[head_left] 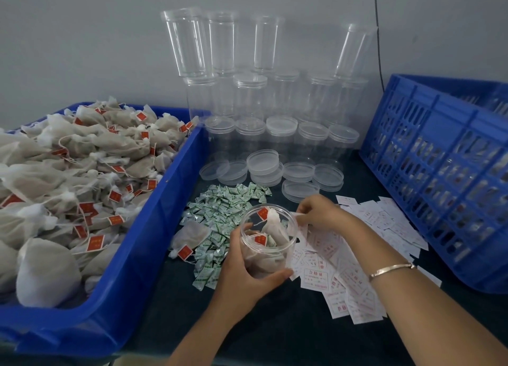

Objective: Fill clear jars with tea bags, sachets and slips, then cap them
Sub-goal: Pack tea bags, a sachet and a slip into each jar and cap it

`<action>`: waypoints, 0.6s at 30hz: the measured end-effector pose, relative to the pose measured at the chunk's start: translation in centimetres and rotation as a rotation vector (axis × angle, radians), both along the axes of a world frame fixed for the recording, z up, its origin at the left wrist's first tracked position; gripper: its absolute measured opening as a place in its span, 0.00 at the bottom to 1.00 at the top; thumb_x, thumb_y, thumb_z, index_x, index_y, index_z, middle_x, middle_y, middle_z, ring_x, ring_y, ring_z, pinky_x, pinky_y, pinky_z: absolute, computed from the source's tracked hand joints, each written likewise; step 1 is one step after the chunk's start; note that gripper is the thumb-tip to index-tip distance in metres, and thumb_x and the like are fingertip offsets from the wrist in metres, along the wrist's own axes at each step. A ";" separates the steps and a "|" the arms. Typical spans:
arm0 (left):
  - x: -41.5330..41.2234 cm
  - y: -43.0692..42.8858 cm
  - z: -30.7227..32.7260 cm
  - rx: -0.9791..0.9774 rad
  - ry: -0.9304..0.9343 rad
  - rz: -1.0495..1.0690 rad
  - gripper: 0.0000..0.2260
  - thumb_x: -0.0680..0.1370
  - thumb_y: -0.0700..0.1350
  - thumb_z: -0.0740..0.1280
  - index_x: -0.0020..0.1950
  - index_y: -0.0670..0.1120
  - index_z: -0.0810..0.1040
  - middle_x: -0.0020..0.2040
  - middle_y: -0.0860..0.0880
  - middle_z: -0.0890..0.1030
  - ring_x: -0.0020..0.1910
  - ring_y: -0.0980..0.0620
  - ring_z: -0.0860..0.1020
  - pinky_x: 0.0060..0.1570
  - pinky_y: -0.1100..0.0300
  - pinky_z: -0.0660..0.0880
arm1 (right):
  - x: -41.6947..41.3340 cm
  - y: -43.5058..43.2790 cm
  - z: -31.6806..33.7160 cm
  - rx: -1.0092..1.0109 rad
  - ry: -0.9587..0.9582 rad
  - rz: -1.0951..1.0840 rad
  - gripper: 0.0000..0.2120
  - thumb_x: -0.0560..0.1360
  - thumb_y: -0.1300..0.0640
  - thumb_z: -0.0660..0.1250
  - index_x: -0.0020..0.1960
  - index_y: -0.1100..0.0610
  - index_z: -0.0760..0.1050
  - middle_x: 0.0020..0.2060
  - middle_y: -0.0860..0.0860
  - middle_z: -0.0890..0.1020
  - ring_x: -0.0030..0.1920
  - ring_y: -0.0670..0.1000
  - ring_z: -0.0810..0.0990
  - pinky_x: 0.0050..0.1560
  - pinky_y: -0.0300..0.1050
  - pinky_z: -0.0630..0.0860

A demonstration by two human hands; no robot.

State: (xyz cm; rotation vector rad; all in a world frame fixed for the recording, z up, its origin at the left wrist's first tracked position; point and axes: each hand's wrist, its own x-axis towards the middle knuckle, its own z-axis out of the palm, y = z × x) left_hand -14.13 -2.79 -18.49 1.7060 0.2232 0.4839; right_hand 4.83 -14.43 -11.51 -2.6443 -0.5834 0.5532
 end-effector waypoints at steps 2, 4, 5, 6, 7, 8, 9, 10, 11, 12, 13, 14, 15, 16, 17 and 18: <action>0.0 0.0 0.0 -0.006 0.003 -0.003 0.41 0.57 0.60 0.82 0.63 0.72 0.62 0.60 0.68 0.74 0.59 0.69 0.74 0.51 0.76 0.71 | 0.0 -0.2 0.1 0.092 -0.004 -0.046 0.08 0.78 0.49 0.71 0.43 0.52 0.80 0.41 0.50 0.83 0.48 0.52 0.80 0.66 0.58 0.71; 0.0 0.0 -0.1 -0.017 -0.001 -0.009 0.41 0.58 0.58 0.82 0.63 0.72 0.63 0.58 0.69 0.75 0.58 0.68 0.75 0.50 0.76 0.72 | 0.2 -0.5 0.4 0.157 -0.023 -0.090 0.10 0.79 0.50 0.69 0.47 0.56 0.83 0.44 0.52 0.84 0.47 0.53 0.81 0.66 0.60 0.71; 0.0 0.0 -0.1 -0.022 -0.002 -0.011 0.40 0.58 0.58 0.82 0.62 0.71 0.63 0.58 0.70 0.75 0.58 0.68 0.75 0.50 0.76 0.72 | 0.3 -0.7 0.6 0.191 -0.034 -0.113 0.10 0.79 0.52 0.69 0.49 0.58 0.83 0.46 0.53 0.85 0.48 0.53 0.82 0.63 0.58 0.73; 0.0 0.0 -0.1 -0.026 -0.003 -0.013 0.40 0.58 0.58 0.82 0.62 0.71 0.63 0.58 0.70 0.74 0.58 0.68 0.75 0.50 0.76 0.72 | 0.4 -0.9 0.8 0.228 -0.038 -0.128 0.09 0.79 0.53 0.69 0.51 0.59 0.83 0.47 0.53 0.85 0.48 0.53 0.82 0.57 0.55 0.77; 0.0 -0.1 -0.1 -0.030 -0.003 -0.014 0.40 0.58 0.57 0.82 0.62 0.71 0.63 0.58 0.70 0.74 0.58 0.68 0.75 0.50 0.76 0.71 | 0.5 -1.1 1.0 0.262 -0.039 -0.137 0.07 0.79 0.55 0.70 0.52 0.58 0.82 0.48 0.52 0.84 0.49 0.52 0.82 0.50 0.49 0.78; 0.0 -0.1 -0.1 -0.032 -0.002 -0.013 0.40 0.58 0.57 0.82 0.62 0.71 0.63 0.58 0.70 0.74 0.59 0.68 0.75 0.50 0.76 0.71 | 0.6 -1.2 1.2 0.285 -0.035 -0.136 0.06 0.78 0.56 0.71 0.54 0.57 0.82 0.47 0.50 0.83 0.49 0.50 0.81 0.44 0.44 0.76; 0.0 -0.1 -0.1 -0.031 -0.002 -0.012 0.40 0.58 0.58 0.82 0.63 0.71 0.63 0.58 0.70 0.74 0.59 0.68 0.75 0.51 0.76 0.71 | 0.6 -1.3 1.2 0.293 -0.030 -0.129 0.06 0.78 0.58 0.72 0.54 0.56 0.82 0.46 0.48 0.82 0.48 0.49 0.81 0.40 0.40 0.74; 0.0 -0.1 -0.1 -0.030 -0.001 -0.012 0.41 0.58 0.58 0.82 0.63 0.71 0.63 0.58 0.70 0.74 0.59 0.68 0.75 0.51 0.76 0.71 | 0.6 -1.4 1.2 0.286 -0.023 -0.122 0.05 0.77 0.59 0.72 0.53 0.55 0.82 0.44 0.47 0.82 0.47 0.47 0.80 0.39 0.38 0.72; 0.0 -0.1 -0.1 -0.030 -0.001 -0.011 0.41 0.57 0.58 0.82 0.63 0.71 0.63 0.58 0.69 0.75 0.59 0.68 0.75 0.51 0.76 0.72 | 0.6 -1.5 1.2 0.276 -0.017 -0.119 0.04 0.76 0.60 0.73 0.50 0.53 0.82 0.44 0.46 0.81 0.46 0.46 0.80 0.38 0.37 0.72; 0.0 -0.1 -0.1 -0.031 0.000 -0.011 0.41 0.57 0.58 0.82 0.63 0.70 0.63 0.59 0.67 0.75 0.59 0.67 0.75 0.52 0.75 0.72 | 0.6 -1.5 1.1 0.265 -0.011 -0.115 0.05 0.75 0.61 0.73 0.46 0.52 0.81 0.44 0.47 0.82 0.46 0.46 0.80 0.38 0.38 0.72; 0.0 -0.1 -0.1 -0.032 0.002 -0.010 0.41 0.57 0.59 0.82 0.63 0.70 0.63 0.60 0.65 0.75 0.59 0.67 0.75 0.53 0.73 0.73 | 0.6 -1.5 1.1 0.258 -0.008 -0.116 0.07 0.75 0.62 0.74 0.44 0.51 0.80 0.45 0.48 0.82 0.47 0.47 0.81 0.39 0.38 0.73; 0.0 -0.1 -0.1 -0.031 0.006 -0.009 0.42 0.57 0.59 0.82 0.64 0.69 0.63 0.61 0.63 0.75 0.59 0.66 0.76 0.54 0.71 0.74 | 0.7 -1.6 1.0 0.256 -0.008 -0.119 0.07 0.75 0.62 0.74 0.43 0.52 0.79 0.45 0.49 0.83 0.49 0.48 0.81 0.40 0.39 0.74; -0.1 -0.1 -0.1 -0.027 0.010 -0.008 0.42 0.57 0.60 0.82 0.65 0.69 0.63 0.62 0.61 0.75 0.59 0.65 0.76 0.55 0.69 0.74 | 0.6 -1.6 1.0 0.258 -0.011 -0.126 0.06 0.75 0.62 0.73 0.43 0.52 0.79 0.46 0.49 0.83 0.49 0.49 0.81 0.40 0.40 0.75; -0.1 -0.1 -0.1 -0.021 0.014 -0.008 0.42 0.57 0.60 0.82 0.65 0.68 0.63 0.63 0.61 0.75 0.59 0.65 0.76 0.56 0.68 0.75 | 0.6 -1.7 1.0 0.263 -0.017 -0.133 0.05 0.75 0.60 0.73 0.44 0.52 0.80 0.46 0.49 0.83 0.50 0.49 0.81 0.40 0.41 0.76; -0.1 -0.1 -0.1 -0.016 0.016 -0.007 0.42 0.56 0.61 0.82 0.65 0.68 0.63 0.63 0.61 0.75 0.59 0.65 0.75 0.56 0.68 0.75 | 0.6 -1.8 1.1 0.271 -0.027 -0.144 0.03 0.76 0.59 0.72 0.44 0.52 0.80 0.47 0.48 0.83 0.50 0.50 0.82 0.41 0.41 0.76; -0.1 -0.1 -0.1 -0.011 0.018 -0.006 0.42 0.56 0.61 0.81 0.65 0.69 0.62 0.63 0.61 0.74 0.59 0.65 0.75 0.56 0.67 0.75 | 0.6 -1.9 1.1 0.283 -0.039 -0.153 0.03 0.76 0.58 0.72 0.44 0.52 0.80 0.46 0.48 0.83 0.50 0.50 0.82 0.42 0.43 0.77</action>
